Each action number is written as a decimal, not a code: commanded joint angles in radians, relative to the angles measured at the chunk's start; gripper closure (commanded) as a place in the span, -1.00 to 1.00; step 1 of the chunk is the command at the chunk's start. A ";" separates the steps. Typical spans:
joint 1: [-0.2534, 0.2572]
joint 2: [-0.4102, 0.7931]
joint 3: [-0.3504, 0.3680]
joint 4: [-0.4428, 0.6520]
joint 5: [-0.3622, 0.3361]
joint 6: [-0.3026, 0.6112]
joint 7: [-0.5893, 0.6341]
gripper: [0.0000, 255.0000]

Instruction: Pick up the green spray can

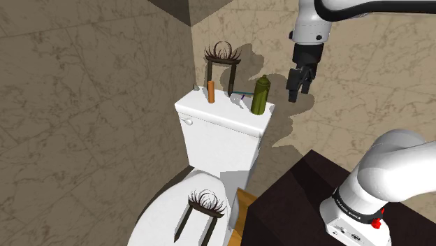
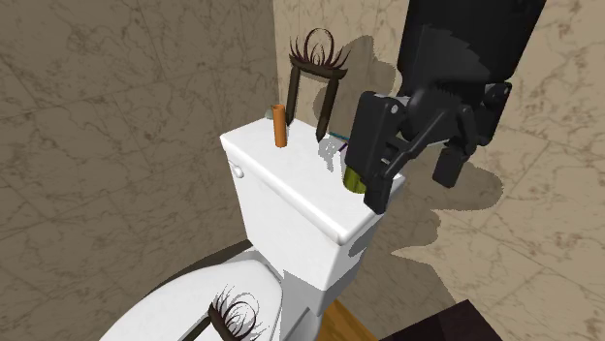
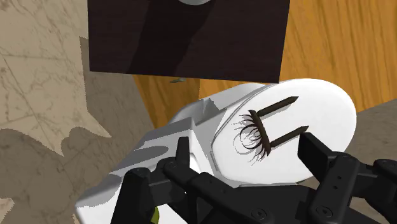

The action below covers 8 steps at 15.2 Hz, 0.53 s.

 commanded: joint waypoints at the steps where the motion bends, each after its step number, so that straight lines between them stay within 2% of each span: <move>1: 0.000 0.000 0.000 0.000 0.000 0.000 0.000 -1.00; 8: -0.088 0.050 0.074 -0.111 -0.049 0.382 0.184 -1.00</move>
